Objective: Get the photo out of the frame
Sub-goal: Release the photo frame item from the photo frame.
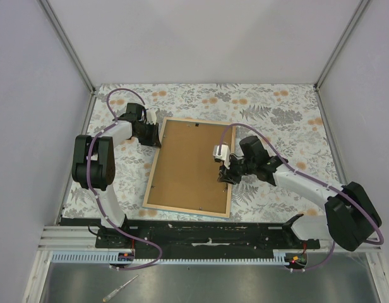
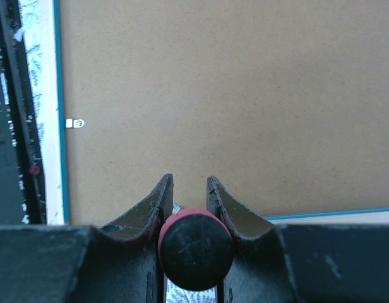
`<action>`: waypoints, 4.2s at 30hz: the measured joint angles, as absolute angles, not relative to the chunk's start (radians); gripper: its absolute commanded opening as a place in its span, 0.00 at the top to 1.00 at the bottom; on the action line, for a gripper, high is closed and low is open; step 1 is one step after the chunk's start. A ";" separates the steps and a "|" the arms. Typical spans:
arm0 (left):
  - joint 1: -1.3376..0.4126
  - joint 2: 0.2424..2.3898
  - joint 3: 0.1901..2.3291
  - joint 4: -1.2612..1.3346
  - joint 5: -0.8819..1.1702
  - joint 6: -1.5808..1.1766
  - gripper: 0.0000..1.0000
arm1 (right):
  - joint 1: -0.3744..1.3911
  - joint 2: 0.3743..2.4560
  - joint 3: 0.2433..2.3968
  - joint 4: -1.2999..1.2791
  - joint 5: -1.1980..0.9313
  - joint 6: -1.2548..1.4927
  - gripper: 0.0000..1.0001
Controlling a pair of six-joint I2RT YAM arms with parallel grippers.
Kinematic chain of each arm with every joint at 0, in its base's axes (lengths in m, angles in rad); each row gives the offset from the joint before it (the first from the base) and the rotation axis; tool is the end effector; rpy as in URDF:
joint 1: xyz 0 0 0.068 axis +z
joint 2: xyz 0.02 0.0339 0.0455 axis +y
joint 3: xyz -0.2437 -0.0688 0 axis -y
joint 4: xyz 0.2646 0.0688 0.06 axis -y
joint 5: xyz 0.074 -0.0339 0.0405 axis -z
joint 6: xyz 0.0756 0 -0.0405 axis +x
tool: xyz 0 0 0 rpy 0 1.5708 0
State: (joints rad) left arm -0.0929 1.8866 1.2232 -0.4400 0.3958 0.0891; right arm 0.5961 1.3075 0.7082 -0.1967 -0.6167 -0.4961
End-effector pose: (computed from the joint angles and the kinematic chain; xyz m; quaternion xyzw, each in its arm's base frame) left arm 0.4014 -0.0667 0.1011 0.1320 0.9457 -0.1917 0.2267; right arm 0.2269 0.2068 0.1521 -0.5562 0.6944 0.2986 0.3455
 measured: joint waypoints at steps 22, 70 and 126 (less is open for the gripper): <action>-0.093 1.887 1.223 -0.440 0.396 0.089 0.98 | 0.598 1.255 0.748 -0.260 -0.616 -0.525 1.00; -0.091 1.887 1.222 -0.439 0.400 0.089 0.98 | 0.593 1.317 0.760 -0.300 -0.704 -0.577 1.00; -0.091 1.887 1.222 -0.439 0.400 0.089 0.98 | 0.591 1.336 0.760 -0.267 -0.658 -0.557 1.00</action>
